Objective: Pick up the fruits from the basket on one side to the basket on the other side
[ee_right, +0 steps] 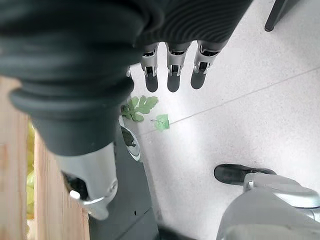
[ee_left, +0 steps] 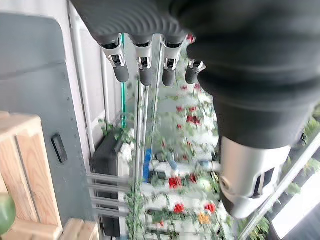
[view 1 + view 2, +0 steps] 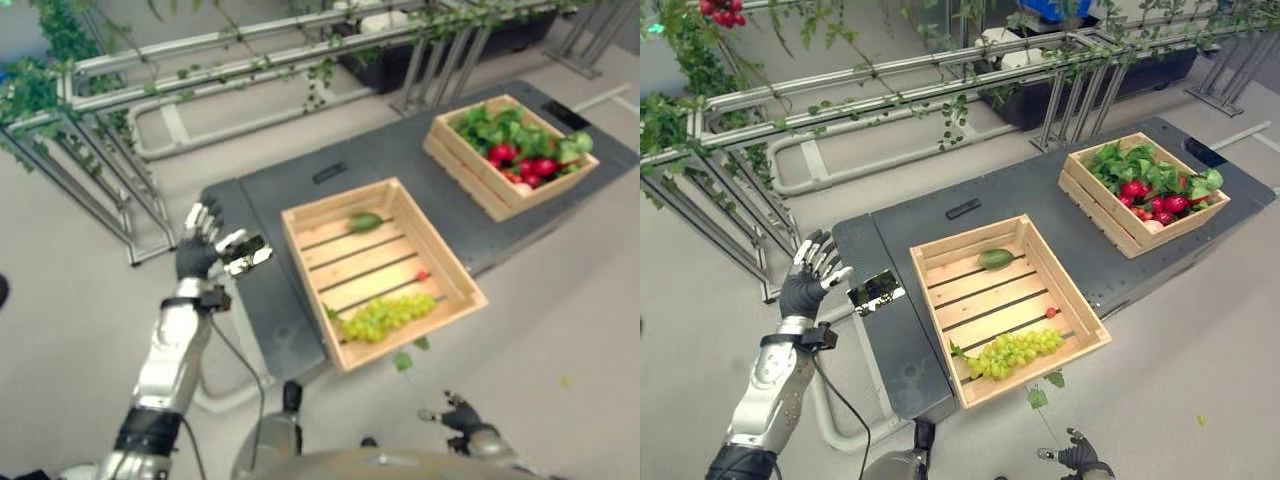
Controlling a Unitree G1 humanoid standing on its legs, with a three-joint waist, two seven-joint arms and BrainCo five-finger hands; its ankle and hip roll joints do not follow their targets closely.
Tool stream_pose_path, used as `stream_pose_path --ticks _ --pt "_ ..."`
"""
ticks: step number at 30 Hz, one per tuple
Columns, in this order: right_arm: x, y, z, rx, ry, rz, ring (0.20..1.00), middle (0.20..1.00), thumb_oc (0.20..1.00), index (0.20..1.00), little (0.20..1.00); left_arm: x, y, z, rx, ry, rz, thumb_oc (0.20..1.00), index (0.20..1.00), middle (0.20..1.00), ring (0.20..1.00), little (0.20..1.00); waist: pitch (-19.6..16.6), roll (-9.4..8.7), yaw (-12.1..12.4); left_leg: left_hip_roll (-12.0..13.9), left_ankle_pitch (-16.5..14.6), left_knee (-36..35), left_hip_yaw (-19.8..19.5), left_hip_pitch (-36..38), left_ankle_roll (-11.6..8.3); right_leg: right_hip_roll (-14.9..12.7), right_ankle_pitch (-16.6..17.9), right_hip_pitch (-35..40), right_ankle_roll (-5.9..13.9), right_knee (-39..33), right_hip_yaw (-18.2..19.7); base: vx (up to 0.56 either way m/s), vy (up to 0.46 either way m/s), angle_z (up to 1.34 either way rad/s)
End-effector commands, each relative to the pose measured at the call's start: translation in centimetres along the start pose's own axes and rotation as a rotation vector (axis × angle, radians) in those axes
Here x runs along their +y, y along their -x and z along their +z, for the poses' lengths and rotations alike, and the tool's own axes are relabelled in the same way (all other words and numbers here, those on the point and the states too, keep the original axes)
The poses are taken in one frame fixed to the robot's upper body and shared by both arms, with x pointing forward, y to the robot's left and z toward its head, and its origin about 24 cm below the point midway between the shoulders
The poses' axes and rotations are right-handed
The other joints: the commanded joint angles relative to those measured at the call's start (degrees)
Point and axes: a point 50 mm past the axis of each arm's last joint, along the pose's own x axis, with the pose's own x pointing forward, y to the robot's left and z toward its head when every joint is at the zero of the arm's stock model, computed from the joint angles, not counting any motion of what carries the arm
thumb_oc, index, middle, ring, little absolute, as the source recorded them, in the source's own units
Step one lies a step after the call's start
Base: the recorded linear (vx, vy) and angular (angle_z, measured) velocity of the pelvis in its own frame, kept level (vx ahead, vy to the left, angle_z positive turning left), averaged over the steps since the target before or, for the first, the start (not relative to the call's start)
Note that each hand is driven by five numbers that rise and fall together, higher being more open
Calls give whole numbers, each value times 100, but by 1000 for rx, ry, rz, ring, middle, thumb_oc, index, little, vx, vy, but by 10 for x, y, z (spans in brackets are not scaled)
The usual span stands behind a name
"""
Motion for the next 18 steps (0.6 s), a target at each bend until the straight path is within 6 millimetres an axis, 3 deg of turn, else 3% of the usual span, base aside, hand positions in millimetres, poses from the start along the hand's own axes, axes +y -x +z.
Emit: stream_pose_path --ticks 1,2,3,5,7,10,18 --pt "-12 1 -1 -16 -44 -58 1000 1000 1000 1000 1000 -4 -9 29 -158 -56 -27 1000 1000 1000 1000 1000 -47 26 -310 -159 984 -19 -218 -86 -273 16 -65 -226 31 473 -234 -25 58 -16" --pt "-13 1 1 -19 -48 -65 1000 1000 1000 1000 1000 -3 -9 31 -164 -71 -27 1000 1000 1000 1000 1000 -71 74 -314 -97 970 -72 -236 -40 -297 -87 -232 -244 -1 269 -327 142 -40 -14" --pt "-15 -1 5 -28 -40 -75 1000 1000 1000 1000 1000 -3 -13 34 -177 -87 -33 1000 1000 1000 1000 1000 -66 154 -297 14 884 -146 -252 145 -364 -298 -288 -542 -85 -380 -510 219 -60 -27" --pt "-21 -1 6 -27 -38 -89 1000 1000 1000 1000 1000 -5 -19 37 -185 -102 -44 1000 1000 1000 1000 1000 82 139 -432 -107 705 -184 -344 410 -354 -367 70 -859 -115 -1074 -408 178 -49 -19" --pt "-20 1 -3 1 -38 -80 1000 1000 1000 1000 1000 -4 -18 33 -158 -143 -72 1000 1000 1000 1000 1000 67 85 -525 -230 661 -162 -357 506 -357 -390 213 -688 -52 -1222 -159 94 -28 17" --pt "-24 2 -7 12 -38 -88 1000 1000 1000 1000 1000 -6 -19 30 -138 -189 -106 1000 1000 1000 1000 1000 8 54 -504 -282 632 -214 -328 569 -365 -390 335 -553 -108 -1407 -249 43 -66 22" --pt "-49 6 -21 55 -24 -114 1000 1000 1000 1000 1000 -4 -38 44 -142 -429 -216 1000 1000 1000 1000 1000 -56 455 -572 -189 748 -408 -465 673 -553 -319 176 16 -258 -1701 -554 6 -87 4"
